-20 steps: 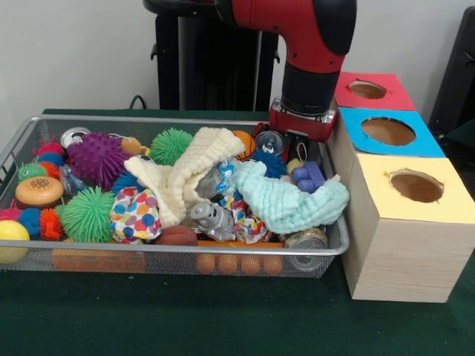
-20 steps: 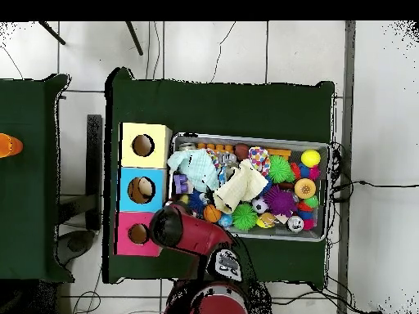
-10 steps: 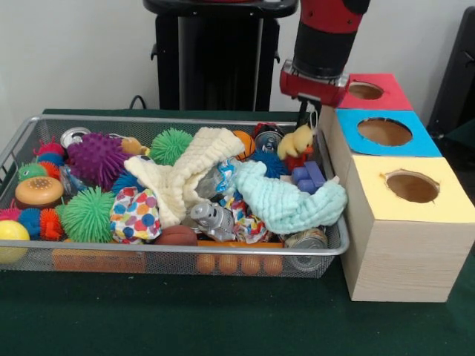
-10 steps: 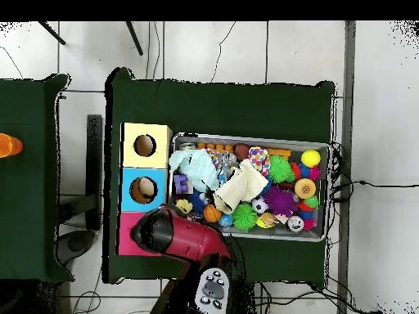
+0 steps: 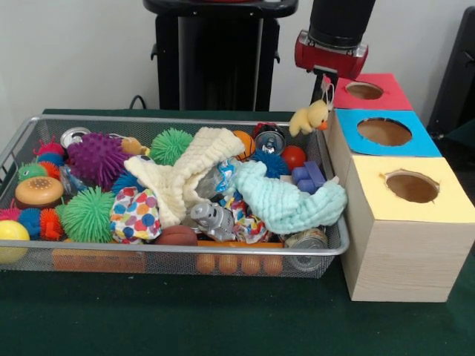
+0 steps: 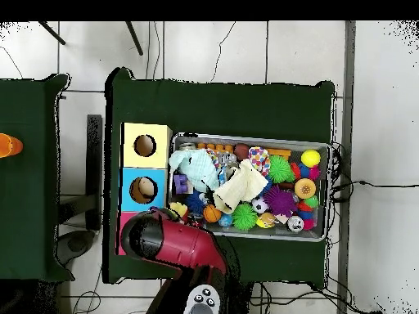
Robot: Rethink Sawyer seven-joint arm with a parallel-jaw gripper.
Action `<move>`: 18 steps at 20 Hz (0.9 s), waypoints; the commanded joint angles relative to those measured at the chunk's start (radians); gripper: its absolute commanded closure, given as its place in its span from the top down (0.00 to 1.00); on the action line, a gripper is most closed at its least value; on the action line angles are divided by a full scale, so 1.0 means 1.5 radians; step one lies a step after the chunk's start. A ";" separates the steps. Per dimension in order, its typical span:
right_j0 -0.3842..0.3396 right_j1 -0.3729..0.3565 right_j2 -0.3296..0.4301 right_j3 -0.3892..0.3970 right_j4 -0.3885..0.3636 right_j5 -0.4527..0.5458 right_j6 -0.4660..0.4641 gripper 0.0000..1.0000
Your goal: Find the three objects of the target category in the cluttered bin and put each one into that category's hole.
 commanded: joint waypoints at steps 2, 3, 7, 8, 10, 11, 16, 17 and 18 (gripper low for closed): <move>0.009 -0.028 0.007 0.046 0.048 0.040 0.192 0.00; 0.011 -0.037 0.006 0.054 0.050 0.044 0.193 0.00; 0.033 -0.088 -0.008 0.090 0.060 0.071 0.206 0.00; 0.040 -0.101 -0.011 0.100 0.064 0.076 0.211 0.00; 0.051 -0.120 -0.016 0.113 0.069 0.082 0.216 0.00; 0.055 -0.127 -0.017 0.119 0.072 0.084 0.217 0.00; 0.072 -0.150 -0.024 0.151 0.080 0.072 0.223 0.00; 0.076 -0.155 -0.025 0.157 0.081 0.071 0.225 0.00; 0.078 -0.160 -0.023 0.166 0.083 0.068 0.225 0.00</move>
